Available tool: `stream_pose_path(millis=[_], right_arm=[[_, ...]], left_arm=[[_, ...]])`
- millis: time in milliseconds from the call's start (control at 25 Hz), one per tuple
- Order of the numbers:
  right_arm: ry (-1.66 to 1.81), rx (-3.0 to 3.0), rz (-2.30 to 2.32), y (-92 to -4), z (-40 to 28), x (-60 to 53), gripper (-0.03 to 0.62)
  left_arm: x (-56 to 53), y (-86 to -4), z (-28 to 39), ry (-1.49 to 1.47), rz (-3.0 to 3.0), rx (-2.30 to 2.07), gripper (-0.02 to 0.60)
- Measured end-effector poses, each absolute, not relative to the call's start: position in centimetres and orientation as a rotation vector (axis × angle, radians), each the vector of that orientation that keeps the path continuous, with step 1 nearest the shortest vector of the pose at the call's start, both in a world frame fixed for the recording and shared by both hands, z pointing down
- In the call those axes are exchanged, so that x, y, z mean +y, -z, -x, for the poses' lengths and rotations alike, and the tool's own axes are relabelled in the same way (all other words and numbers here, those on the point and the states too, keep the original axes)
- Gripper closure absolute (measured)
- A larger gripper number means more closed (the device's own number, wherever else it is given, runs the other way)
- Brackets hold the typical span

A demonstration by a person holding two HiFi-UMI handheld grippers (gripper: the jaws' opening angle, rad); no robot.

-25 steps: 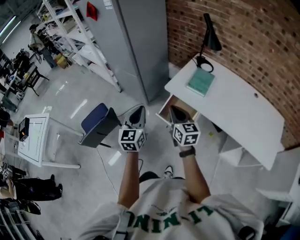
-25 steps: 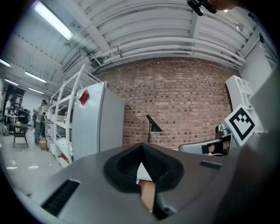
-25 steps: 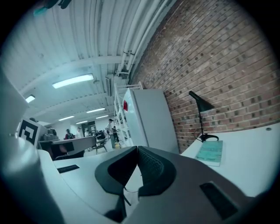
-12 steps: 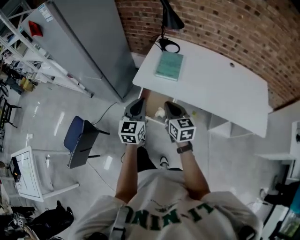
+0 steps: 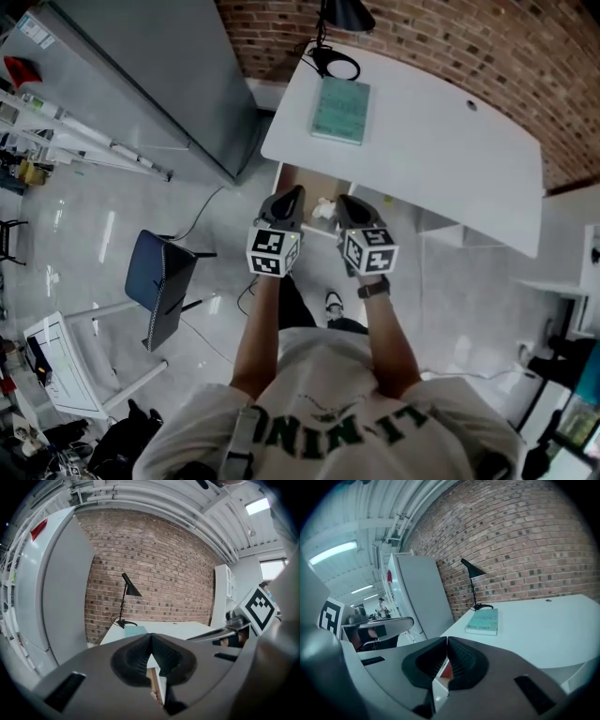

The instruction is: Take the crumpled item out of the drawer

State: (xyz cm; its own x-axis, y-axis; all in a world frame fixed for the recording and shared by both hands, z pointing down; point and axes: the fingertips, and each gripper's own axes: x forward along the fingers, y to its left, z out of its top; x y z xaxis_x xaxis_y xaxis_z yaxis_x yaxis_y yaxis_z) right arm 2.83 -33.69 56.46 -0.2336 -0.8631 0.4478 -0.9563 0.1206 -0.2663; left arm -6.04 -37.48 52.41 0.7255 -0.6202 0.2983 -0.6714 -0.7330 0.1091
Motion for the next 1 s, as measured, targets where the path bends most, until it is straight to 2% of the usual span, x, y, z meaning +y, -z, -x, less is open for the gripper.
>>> stream_pose_path(millis=[320, 1000], right_arm=[[-0.862, -2.121, -1.905, -61.2, -4.1, -35.2, 0.589], [-1.106, -1.947, -1.992, -73.5, -7.4, -35.3, 0.589]], left_arm=[[-40.1, -60.5, 4.5, -0.509, -2.665, -0.853, 0.588], [-41.4, -84.9, -2.3, -1.036, -2.545, -0.263, 0.588]])
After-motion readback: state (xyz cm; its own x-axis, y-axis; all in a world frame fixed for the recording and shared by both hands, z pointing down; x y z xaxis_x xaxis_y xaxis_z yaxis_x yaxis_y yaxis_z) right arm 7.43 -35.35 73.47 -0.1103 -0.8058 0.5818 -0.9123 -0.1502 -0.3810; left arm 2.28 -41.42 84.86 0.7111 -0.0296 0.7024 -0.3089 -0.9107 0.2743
